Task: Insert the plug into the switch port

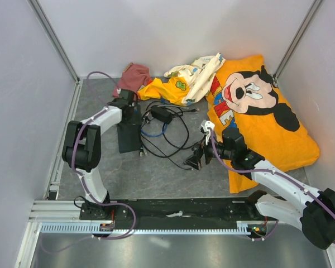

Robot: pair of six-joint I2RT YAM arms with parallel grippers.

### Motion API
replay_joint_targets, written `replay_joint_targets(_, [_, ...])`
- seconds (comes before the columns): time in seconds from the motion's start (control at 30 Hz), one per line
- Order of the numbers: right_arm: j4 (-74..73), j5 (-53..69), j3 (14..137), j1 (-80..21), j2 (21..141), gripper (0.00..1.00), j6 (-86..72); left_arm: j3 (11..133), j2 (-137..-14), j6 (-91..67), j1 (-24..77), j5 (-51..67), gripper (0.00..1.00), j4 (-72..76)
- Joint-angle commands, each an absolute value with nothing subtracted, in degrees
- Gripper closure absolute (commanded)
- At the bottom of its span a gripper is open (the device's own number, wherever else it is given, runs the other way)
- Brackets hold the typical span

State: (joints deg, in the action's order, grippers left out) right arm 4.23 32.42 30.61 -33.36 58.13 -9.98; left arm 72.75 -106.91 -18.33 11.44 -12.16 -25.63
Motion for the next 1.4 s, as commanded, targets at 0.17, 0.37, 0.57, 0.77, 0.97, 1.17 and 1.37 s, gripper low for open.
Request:
replay_joint_targets(0.17, [0.36,27.95,35.07,-39.2,60.03,0.02,-6.15,64.87,-103.71,-8.35,25.74,-10.28,0.01,-36.63])
replay_joint_targets(0.37, [0.09,26.19,35.24,-40.34,59.15,0.02,-6.42,61.88,-97.74,-18.08,26.72,-23.88,0.01,-39.63])
replay_joint_targets(0.57, [-1.49,24.35,34.98,-40.69,58.27,0.02,-5.72,61.18,-99.58,-23.81,26.72,-31.45,0.01,-45.34])
replay_joint_targets(0.77, [-1.93,23.21,34.89,-40.61,58.45,0.02,-5.36,56.8,-93.79,-34.18,24.53,-36.47,0.03,-48.7])
replay_joint_targets(0.97, [-0.88,17.33,35.07,-40.69,61.52,0.02,-7.82,54.93,-83.43,-34.9,22.59,-33.5,0.02,-44.92])
replay_joint_targets(1.17, [-0.44,11.7,36.3,-40.69,64.42,0.02,-10.81,53.62,-68.49,-26.81,22.59,-19.96,0.01,-36.32])
replay_joint_targets(1.37, [-7.02,3.96,40.51,-40.69,68.64,0.02,-12.82,50.29,-52.66,-20.84,22.68,-14.42,0.01,-30.86])
